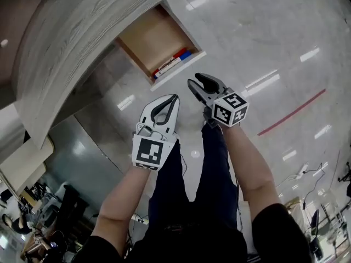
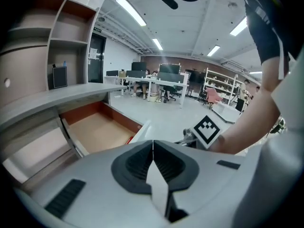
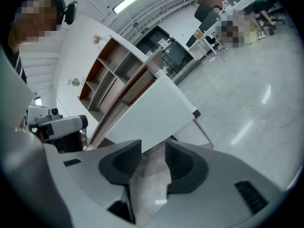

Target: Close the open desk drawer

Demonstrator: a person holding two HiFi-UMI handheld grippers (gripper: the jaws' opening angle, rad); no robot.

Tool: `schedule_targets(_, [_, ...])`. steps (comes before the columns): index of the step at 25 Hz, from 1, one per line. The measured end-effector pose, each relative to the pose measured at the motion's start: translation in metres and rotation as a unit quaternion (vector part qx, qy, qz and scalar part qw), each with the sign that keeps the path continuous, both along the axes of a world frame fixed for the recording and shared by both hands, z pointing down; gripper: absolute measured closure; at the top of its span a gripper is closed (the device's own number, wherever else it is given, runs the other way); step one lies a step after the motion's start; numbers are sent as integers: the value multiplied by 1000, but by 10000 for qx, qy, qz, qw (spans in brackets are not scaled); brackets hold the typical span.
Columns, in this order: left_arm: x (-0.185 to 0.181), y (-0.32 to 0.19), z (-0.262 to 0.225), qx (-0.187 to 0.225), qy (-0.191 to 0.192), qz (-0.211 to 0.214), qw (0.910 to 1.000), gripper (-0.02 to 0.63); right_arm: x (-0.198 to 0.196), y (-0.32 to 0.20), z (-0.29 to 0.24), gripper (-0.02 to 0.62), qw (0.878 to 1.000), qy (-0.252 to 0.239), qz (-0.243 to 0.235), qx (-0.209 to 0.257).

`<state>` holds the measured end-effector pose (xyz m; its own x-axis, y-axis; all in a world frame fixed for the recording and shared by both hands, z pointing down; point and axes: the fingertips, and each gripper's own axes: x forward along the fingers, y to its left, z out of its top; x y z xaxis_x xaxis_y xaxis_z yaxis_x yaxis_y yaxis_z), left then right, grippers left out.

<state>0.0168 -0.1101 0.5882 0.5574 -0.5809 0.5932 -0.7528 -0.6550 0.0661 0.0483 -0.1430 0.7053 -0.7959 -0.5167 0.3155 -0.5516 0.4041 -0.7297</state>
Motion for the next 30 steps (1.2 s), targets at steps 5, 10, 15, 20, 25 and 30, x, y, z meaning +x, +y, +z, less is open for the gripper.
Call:
schedule_targets(5, [10,-8,-3,458,-153,548,9973,594,-20,-19,22,422,9997,-215,-103,78])
schedule_targets(10, [15,-9,7,379,-338,794,9955,595,-38,-35,29,393,9970,-575,-433,273])
schedule_targets(15, [15,-6,21,287,-377,804,9956,595,-50,-37,24,337,9911,-815,-918,507])
schedule_targets(20, [14,-4,25,238,-384,820,9956,595,-49,-36,3,328,9771,-1321,-1533,653])
schedule_targets(25, [13,0,29,149,-370,802,9960,595,-43,-50,4,298,9728,-1272,-1743,844])
schedule_targets(30, [14,3,36,106,-323,790,9963,595,-43,-57,3,290,9697,-1315,-1804,988])
